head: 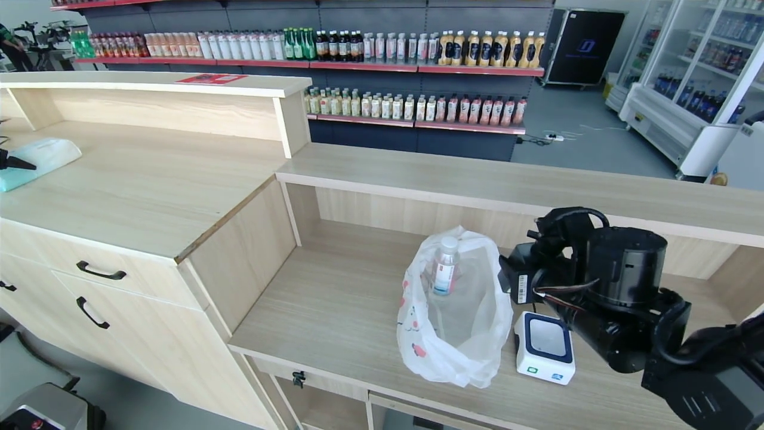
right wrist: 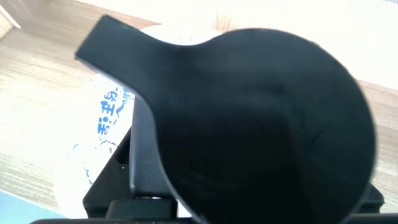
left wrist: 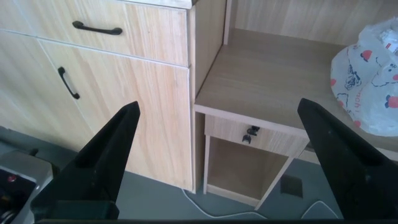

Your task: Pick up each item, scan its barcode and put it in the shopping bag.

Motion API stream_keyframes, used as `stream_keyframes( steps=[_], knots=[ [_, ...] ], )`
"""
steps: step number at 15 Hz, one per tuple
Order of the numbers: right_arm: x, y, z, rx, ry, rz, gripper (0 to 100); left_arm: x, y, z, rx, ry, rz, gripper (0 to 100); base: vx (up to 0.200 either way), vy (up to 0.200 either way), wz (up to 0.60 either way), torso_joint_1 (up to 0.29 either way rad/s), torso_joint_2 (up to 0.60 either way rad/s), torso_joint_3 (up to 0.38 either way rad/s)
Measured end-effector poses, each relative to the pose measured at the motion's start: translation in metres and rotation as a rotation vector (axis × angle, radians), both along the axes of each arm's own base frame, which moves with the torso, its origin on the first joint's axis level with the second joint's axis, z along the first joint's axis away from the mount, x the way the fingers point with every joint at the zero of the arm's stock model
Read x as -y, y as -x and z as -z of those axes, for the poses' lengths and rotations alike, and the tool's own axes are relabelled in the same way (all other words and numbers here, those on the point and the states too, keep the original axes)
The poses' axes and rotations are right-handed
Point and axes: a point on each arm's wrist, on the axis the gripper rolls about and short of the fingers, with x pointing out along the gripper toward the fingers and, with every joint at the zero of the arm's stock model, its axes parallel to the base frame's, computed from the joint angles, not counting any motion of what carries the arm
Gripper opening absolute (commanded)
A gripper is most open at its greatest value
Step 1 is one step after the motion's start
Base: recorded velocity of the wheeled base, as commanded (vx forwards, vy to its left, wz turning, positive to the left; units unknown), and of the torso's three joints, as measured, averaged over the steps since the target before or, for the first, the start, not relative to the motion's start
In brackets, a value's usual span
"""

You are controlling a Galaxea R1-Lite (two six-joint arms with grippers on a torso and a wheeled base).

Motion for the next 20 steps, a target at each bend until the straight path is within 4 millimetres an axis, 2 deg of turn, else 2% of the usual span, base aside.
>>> stream_keyframes(
  steps=[4,10,16,20],
  knots=[
    [0.009,0.005,0.02,-0.009,-0.005,0.024,0,0.0,0.0,0.0,0.0,0.0,0.0,100,0.0,0.0,0.0,0.0,0.0,0.0],
    [0.015,0.005,0.037,-0.09,-0.05,0.054,0,0.0,0.0,0.0,0.0,0.0,0.0,100,0.0,0.0,0.0,0.0,0.0,0.0],
    [0.024,-0.007,0.065,-0.174,-0.052,0.098,0,0.0,0.0,0.0,0.0,0.0,0.0,100,0.0,0.0,0.0,0.0,0.0,0.0],
    [0.022,-0.015,0.084,-0.193,-0.05,0.092,0,0.0,0.0,0.0,0.0,0.0,0.0,100,0.0,0.0,0.0,0.0,0.0,0.0]
  ],
)
